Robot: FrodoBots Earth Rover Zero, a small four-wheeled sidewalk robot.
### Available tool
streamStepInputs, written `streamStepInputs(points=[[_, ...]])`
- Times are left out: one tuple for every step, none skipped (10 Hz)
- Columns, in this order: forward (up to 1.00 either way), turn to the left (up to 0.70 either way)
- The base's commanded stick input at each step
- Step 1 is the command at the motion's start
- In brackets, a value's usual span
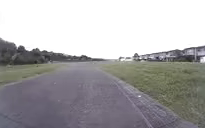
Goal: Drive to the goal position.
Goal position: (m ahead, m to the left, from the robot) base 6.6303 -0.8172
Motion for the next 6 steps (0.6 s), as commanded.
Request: streamStepInputs(points=[[0.06,0.0],[0.06,0.0],[0.07,0.0],[0.07,0.0],[0.07,0.0],[0.06,0.0]])
